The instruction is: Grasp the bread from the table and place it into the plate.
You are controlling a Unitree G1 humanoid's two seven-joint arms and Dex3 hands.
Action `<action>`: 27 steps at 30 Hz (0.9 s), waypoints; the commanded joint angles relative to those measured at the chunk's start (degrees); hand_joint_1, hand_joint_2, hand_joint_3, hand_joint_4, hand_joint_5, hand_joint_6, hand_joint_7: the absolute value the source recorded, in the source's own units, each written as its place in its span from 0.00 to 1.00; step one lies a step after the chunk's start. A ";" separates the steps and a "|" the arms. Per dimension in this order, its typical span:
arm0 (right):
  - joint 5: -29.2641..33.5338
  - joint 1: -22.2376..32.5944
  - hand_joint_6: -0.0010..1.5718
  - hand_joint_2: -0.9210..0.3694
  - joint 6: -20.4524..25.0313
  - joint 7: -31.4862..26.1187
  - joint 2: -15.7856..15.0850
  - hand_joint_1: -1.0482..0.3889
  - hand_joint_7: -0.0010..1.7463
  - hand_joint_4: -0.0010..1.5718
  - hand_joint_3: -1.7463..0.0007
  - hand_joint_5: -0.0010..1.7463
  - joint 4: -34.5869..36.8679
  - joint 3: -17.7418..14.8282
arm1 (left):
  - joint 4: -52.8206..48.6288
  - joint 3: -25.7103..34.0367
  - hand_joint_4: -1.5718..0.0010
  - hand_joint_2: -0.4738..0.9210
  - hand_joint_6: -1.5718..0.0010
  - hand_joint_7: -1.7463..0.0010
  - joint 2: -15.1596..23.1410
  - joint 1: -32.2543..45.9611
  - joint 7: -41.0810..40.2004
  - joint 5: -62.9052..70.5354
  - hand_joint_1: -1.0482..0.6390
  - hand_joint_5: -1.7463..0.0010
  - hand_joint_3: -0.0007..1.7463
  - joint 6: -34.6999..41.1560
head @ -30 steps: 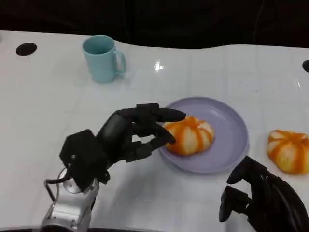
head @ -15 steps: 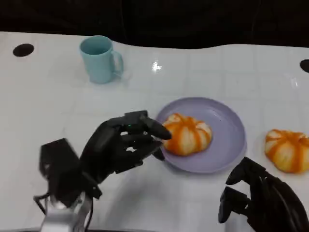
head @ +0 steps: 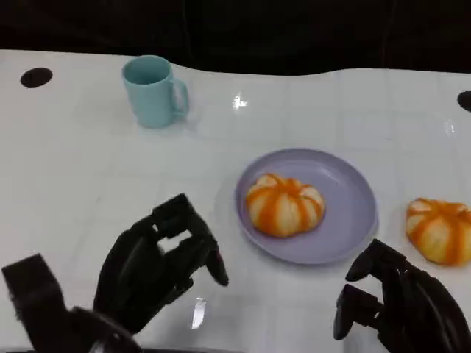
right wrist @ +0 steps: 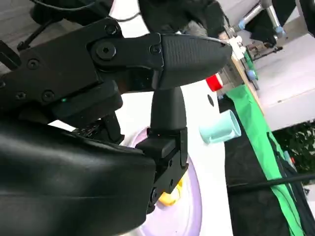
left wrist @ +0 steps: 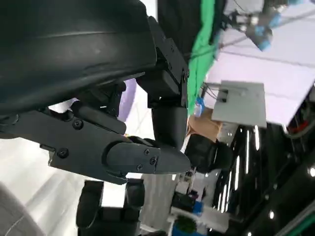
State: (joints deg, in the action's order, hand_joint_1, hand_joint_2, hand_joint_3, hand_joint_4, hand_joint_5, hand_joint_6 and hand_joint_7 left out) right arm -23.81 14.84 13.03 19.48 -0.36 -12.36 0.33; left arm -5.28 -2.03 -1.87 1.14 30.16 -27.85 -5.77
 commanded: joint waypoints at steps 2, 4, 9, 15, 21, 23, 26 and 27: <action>-0.22 0.27 0.29 0.00 0.54 -0.46 -0.45 0.35 0.99 0.48 0.75 1.00 -1.36 -0.19 | 5.49 1.29 0.49 1.00 0.62 0.07 0.07 4.34 0.08 -3.27 0.26 0.00 0.17 3.95; -0.18 0.32 0.29 0.00 0.62 -0.52 -0.45 0.35 0.99 0.48 0.75 1.00 -1.47 -0.18 | 6.40 1.41 0.49 1.00 0.62 0.05 0.04 4.97 -0.06 -3.66 0.26 0.00 0.17 4.82; -0.16 0.61 0.29 0.00 0.65 -0.63 -0.48 0.35 0.99 0.48 0.75 1.00 -1.99 -0.16 | 8.32 2.64 0.47 1.00 0.62 0.02 -0.46 7.58 0.32 -6.55 0.29 0.00 0.19 6.53; -0.35 0.81 0.30 0.00 0.75 -0.45 -0.47 0.35 0.98 0.48 0.75 1.00 -2.21 -0.13 | 9.93 4.00 0.48 1.00 0.63 0.00 0.26 10.10 2.18 -9.49 0.30 0.00 0.21 8.76; -1.11 0.80 0.30 0.00 1.20 -0.22 -0.47 0.35 0.97 0.49 0.76 1.00 -2.17 -0.50 | 9.70 5.40 0.50 1.00 0.63 0.03 -0.13 11.41 3.35 -11.23 0.29 0.00 0.21 9.64; -1.54 0.80 0.31 0.00 1.57 -0.16 -0.46 0.35 0.97 0.48 0.76 1.00 -2.22 -0.68 | 9.37 5.78 0.50 1.00 0.63 0.03 -0.38 11.70 3.69 -11.50 0.30 0.00 0.21 9.48; -1.61 0.78 0.31 0.00 1.71 -0.17 -0.48 0.35 0.97 0.48 0.76 1.00 -2.28 -0.72 | 9.36 5.90 0.50 1.00 0.63 0.03 -0.47 11.69 3.81 -11.47 0.30 0.00 0.21 9.55; -1.63 0.78 0.31 0.00 1.73 -0.18 -0.49 0.35 0.97 0.48 0.76 1.00 -2.28 -0.72 | 9.36 5.93 0.50 1.00 0.63 0.03 -0.50 11.69 3.83 -11.45 0.30 0.00 0.21 9.57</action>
State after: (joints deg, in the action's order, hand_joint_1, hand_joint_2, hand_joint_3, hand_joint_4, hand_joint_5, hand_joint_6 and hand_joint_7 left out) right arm -24.74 15.30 14.45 19.18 -0.35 -14.10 -0.02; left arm 4.18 3.38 -2.54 12.38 32.98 -39.00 3.90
